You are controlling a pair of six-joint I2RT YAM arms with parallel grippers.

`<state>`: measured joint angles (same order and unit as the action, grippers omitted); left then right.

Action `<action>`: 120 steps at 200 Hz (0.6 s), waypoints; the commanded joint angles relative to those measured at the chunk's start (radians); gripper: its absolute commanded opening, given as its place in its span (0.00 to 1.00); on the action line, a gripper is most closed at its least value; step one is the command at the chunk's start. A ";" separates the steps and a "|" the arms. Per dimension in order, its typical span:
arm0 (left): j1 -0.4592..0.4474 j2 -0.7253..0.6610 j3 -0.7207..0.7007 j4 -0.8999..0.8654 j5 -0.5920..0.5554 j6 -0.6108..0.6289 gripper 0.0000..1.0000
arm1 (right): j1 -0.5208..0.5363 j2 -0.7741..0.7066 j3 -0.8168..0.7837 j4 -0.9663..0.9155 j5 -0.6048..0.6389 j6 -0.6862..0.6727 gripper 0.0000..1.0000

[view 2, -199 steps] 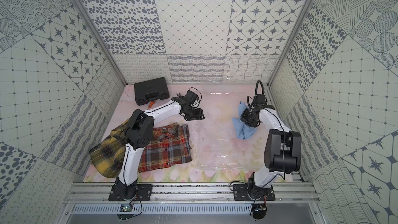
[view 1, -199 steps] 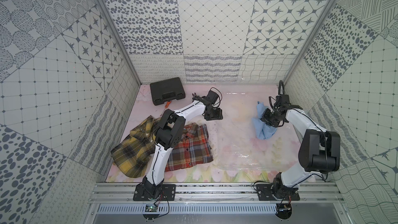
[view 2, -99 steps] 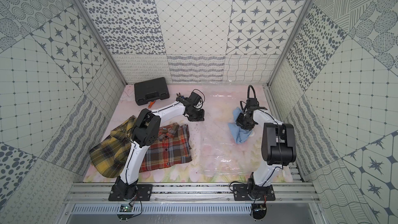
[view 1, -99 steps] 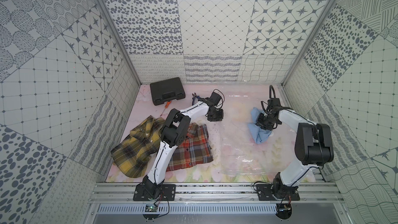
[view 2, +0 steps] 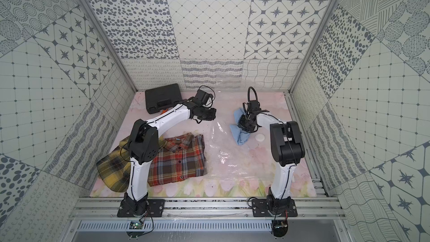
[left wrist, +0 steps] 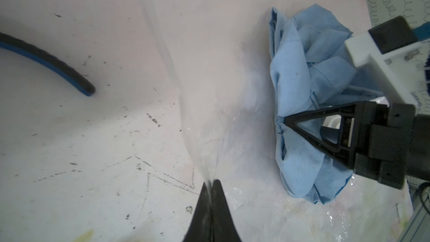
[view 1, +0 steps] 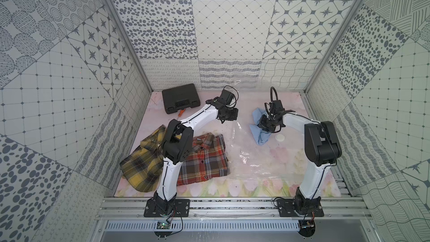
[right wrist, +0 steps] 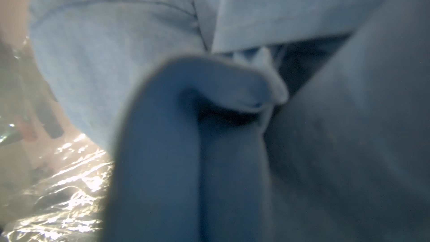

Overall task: Place the folded shirt into the vacuum bag
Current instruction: Adjust the vacuum bag at the center of the board.

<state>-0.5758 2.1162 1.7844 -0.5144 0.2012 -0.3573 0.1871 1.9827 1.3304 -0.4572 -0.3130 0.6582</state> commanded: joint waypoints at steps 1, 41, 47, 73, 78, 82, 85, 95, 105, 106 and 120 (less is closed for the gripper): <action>0.091 -0.016 -0.008 0.021 -0.139 0.073 0.00 | 0.011 0.183 0.153 0.012 0.023 0.024 0.00; 0.137 0.003 0.036 0.044 -0.212 0.066 0.00 | 0.017 0.244 0.445 -0.163 -0.057 -0.078 0.00; 0.140 0.008 0.037 0.050 -0.219 0.065 0.00 | 0.017 0.195 0.429 -0.166 -0.066 -0.087 0.00; 0.155 0.023 0.011 0.089 -0.225 0.031 0.00 | 0.008 -0.017 0.305 -0.238 -0.064 -0.151 0.00; 0.156 0.022 0.001 0.100 -0.226 0.023 0.00 | 0.005 -0.060 0.267 -0.244 -0.060 -0.158 0.00; 0.157 0.020 -0.007 0.107 -0.228 0.017 0.00 | 0.001 -0.097 0.235 -0.247 -0.056 -0.162 0.00; 0.157 0.021 -0.013 0.110 -0.232 0.014 0.00 | -0.002 -0.125 0.209 -0.251 -0.053 -0.165 0.00; 0.160 0.015 -0.031 0.125 -0.238 -0.003 0.00 | -0.010 -0.209 0.127 -0.261 -0.038 -0.170 0.00; 0.162 0.006 -0.052 0.140 -0.246 -0.015 0.00 | -0.018 -0.286 0.042 -0.278 -0.020 -0.175 0.00; 0.162 0.005 -0.054 0.142 -0.248 -0.016 0.00 | -0.018 -0.293 0.035 -0.280 -0.019 -0.175 0.00; 0.165 -0.006 -0.073 0.161 -0.249 -0.026 0.00 | -0.024 -0.394 -0.072 -0.302 0.012 -0.168 0.00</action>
<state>-0.4232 2.1311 1.7550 -0.4503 0.0292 -0.3393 0.1772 1.7351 1.3979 -0.6998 -0.3550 0.5240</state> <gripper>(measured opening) 0.046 0.212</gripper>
